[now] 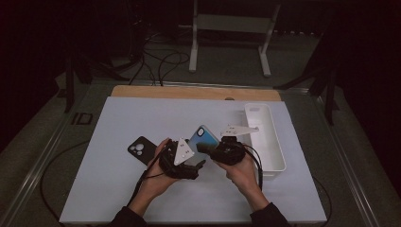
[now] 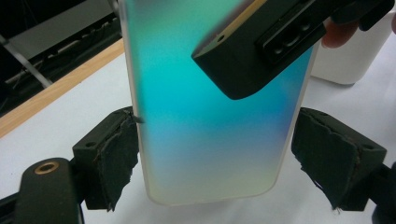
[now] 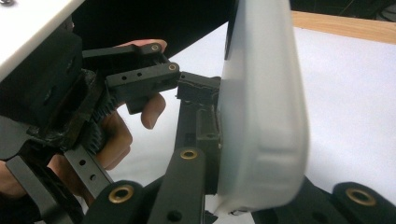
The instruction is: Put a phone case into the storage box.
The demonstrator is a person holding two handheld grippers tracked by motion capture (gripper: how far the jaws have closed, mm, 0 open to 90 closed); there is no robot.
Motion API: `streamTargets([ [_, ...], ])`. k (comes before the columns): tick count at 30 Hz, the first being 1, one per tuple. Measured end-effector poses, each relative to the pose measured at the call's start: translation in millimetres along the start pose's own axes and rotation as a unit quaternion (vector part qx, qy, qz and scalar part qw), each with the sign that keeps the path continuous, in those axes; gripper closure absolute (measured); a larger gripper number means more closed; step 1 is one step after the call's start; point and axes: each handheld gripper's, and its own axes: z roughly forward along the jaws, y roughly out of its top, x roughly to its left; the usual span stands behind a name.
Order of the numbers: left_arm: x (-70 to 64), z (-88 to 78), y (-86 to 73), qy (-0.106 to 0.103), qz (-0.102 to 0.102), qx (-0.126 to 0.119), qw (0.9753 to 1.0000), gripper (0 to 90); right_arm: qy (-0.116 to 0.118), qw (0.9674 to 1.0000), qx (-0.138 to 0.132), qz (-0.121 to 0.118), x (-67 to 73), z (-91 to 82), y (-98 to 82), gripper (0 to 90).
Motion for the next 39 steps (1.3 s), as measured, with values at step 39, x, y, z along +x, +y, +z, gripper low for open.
streamTargets([
  [39,26.3,-11.6,-9.0,-0.182,-0.064,-0.023,0.9809,28.0,0.105,0.9928,-0.013,-0.057,2.0,-24.2,4.1,86.6],
])
